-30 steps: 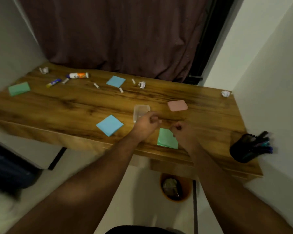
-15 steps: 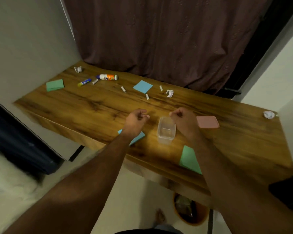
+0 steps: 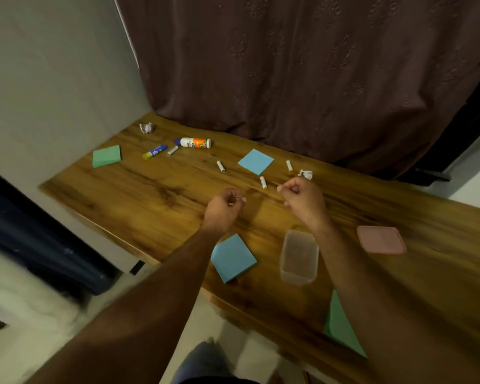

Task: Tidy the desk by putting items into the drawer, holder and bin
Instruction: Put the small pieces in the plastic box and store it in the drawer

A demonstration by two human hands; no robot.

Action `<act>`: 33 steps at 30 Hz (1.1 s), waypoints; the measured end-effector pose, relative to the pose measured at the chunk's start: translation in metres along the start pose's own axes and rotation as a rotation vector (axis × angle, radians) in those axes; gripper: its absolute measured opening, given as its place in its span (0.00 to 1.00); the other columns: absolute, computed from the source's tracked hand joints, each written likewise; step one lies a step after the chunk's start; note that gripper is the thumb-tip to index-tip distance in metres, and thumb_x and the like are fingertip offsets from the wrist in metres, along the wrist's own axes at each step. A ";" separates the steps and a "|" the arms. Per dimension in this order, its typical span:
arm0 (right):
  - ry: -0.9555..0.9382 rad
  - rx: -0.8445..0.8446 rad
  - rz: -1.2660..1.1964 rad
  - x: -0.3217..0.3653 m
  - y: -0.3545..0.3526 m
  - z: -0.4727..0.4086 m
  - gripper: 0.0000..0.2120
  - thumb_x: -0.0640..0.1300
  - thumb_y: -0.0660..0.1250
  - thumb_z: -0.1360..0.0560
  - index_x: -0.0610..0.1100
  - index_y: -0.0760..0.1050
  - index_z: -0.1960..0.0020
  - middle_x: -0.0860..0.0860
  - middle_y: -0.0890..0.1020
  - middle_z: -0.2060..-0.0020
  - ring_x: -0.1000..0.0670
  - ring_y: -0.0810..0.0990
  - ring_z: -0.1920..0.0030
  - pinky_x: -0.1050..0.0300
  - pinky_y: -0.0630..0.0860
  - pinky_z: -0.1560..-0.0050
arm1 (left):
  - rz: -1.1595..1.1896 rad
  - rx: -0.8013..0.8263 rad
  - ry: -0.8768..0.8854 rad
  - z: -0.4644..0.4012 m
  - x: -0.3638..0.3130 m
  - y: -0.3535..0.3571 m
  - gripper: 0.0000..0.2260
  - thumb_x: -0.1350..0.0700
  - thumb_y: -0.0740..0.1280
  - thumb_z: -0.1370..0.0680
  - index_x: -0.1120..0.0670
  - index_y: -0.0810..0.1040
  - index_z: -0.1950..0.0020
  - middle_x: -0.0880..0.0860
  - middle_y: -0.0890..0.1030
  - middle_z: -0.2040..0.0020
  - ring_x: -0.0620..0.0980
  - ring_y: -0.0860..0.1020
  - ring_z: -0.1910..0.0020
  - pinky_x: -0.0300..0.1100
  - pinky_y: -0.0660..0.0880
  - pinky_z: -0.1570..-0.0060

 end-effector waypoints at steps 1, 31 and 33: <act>0.007 0.017 0.002 0.002 0.008 -0.006 0.06 0.50 0.69 0.24 0.53 0.74 0.58 0.52 0.82 0.61 0.50 0.83 0.58 0.54 0.78 0.63 | -0.003 0.000 -0.005 -0.009 0.003 -0.004 0.09 0.46 0.68 0.25 0.44 0.77 0.46 0.52 0.82 0.50 0.52 0.81 0.51 0.51 0.79 0.53; 1.043 -0.047 0.331 -0.108 -0.032 0.132 0.18 0.46 0.74 0.28 0.40 0.78 0.42 0.41 0.83 0.52 0.44 0.83 0.57 0.50 0.80 0.60 | -0.158 0.946 0.244 -0.027 -0.033 0.145 0.10 0.50 0.68 0.23 0.52 0.79 0.43 0.55 0.82 0.54 0.49 0.79 0.64 0.42 0.77 0.68; 1.015 -0.085 0.346 -0.114 -0.030 0.131 0.16 0.45 0.74 0.28 0.39 0.79 0.43 0.42 0.84 0.55 0.43 0.84 0.59 0.48 0.83 0.62 | -0.205 0.991 0.240 -0.014 -0.033 0.152 0.12 0.47 0.66 0.22 0.51 0.78 0.42 0.51 0.80 0.58 0.48 0.77 0.66 0.39 0.73 0.71</act>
Point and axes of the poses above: each hand's wrist, its own z-axis away from the middle knuckle, its own y-axis out of the palm, x = y × z, the point moved 9 cm from there along -z, towards the middle knuckle
